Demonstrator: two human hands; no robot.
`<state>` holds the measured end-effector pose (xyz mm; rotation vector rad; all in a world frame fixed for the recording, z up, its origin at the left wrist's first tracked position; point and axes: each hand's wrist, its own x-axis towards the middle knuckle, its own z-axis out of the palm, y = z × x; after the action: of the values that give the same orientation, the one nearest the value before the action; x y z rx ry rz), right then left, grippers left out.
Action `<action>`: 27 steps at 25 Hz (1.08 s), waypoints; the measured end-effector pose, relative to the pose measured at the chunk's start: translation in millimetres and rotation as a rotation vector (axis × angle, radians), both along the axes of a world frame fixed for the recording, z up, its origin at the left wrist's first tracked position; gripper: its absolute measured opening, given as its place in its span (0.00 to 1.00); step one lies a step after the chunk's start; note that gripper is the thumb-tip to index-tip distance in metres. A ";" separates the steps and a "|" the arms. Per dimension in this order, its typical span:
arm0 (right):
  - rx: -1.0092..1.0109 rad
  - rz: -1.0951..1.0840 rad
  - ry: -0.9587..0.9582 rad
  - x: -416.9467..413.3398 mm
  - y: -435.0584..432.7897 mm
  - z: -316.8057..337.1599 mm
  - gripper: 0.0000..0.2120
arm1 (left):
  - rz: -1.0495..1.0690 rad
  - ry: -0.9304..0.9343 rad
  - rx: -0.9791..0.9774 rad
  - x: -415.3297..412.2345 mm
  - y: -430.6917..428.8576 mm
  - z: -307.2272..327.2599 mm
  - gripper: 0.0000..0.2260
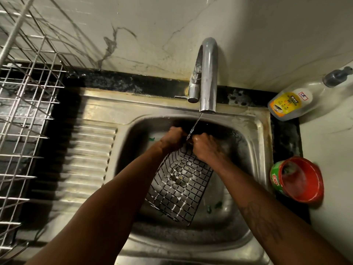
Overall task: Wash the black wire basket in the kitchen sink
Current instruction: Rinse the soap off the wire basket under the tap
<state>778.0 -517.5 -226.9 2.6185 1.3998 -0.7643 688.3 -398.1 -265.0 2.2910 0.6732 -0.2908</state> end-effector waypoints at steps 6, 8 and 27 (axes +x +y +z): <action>-0.036 0.029 0.042 -2.9 4.4 -2.7 0.13 | 0.060 -0.022 0.004 -9.4 -1.8 -5.3 0.09; 0.018 -0.034 0.053 -4.6 -1.9 -5.6 0.09 | 0.073 0.031 -0.020 -10.8 -1.6 -10.8 0.08; 0.002 -0.206 0.240 1.4 -0.6 -14.4 0.01 | -0.065 0.152 -0.061 -26.6 17.8 -11.8 0.09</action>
<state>779.4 -518.1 -241.3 2.7787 1.1887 -1.1354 661.7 -380.2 -276.8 2.2512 0.6576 -0.5140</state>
